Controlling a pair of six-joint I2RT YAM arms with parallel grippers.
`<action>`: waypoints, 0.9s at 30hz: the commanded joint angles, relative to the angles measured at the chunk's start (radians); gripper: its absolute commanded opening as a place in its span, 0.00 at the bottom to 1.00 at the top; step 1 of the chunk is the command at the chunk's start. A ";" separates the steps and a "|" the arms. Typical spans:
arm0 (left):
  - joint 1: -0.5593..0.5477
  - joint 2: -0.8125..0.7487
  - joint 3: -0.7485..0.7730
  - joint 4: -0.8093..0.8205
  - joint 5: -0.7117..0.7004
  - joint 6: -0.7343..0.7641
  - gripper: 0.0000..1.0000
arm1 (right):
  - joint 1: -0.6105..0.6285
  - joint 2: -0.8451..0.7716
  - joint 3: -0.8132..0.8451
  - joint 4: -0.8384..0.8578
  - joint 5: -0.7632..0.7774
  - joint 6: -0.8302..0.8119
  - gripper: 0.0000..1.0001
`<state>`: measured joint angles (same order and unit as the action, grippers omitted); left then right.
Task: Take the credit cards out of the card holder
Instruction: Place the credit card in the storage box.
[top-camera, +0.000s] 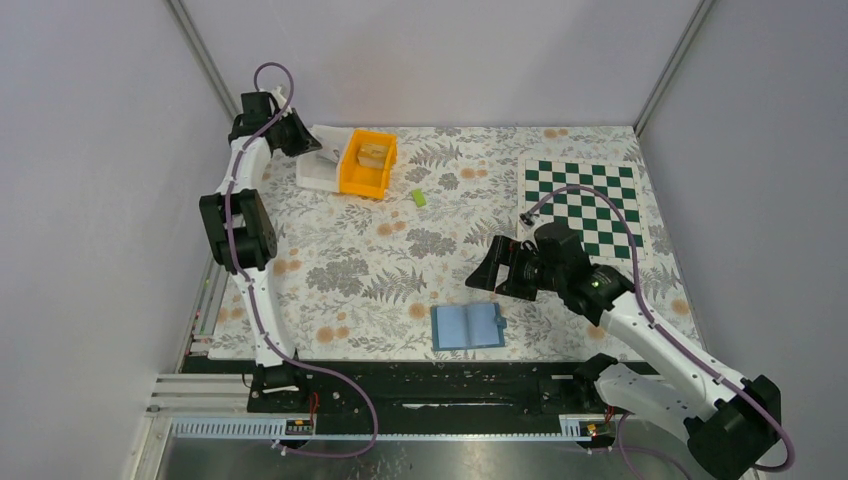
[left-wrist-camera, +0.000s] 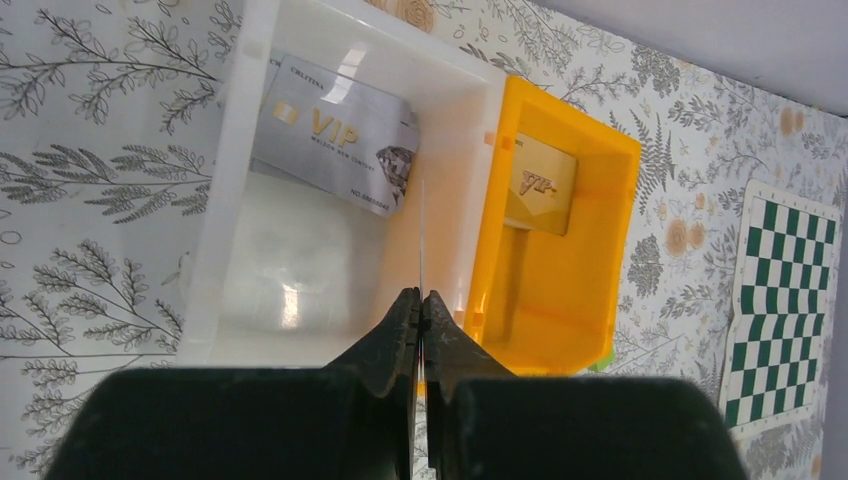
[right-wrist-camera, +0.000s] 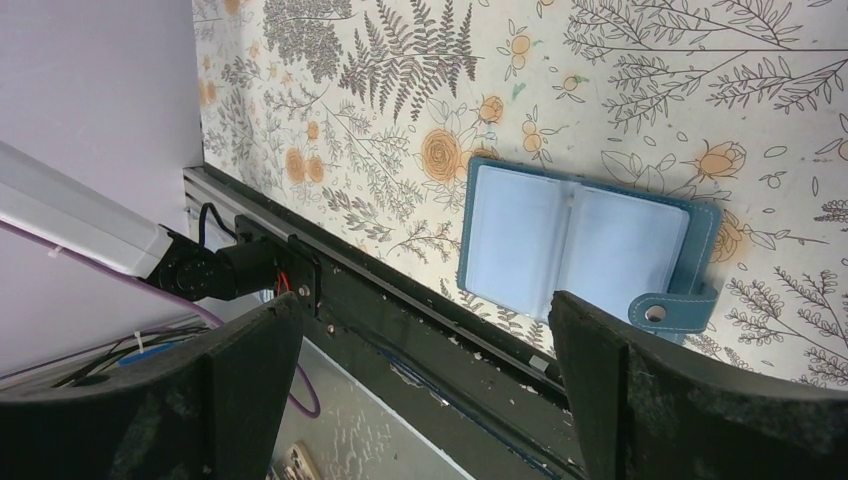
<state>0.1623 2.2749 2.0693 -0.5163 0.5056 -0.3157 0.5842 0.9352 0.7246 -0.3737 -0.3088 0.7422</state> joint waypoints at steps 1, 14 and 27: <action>0.003 0.025 0.054 0.135 -0.023 -0.018 0.00 | -0.003 0.012 0.043 0.006 -0.022 -0.026 1.00; 0.003 0.179 0.174 0.229 0.047 -0.073 0.00 | -0.003 0.130 0.165 -0.034 -0.030 -0.054 0.99; 0.004 0.278 0.207 0.329 0.073 -0.169 0.08 | -0.003 0.257 0.264 -0.054 -0.048 -0.071 0.99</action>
<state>0.1646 2.5298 2.2257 -0.3000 0.5514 -0.4416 0.5838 1.1759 0.9325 -0.4156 -0.3386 0.6975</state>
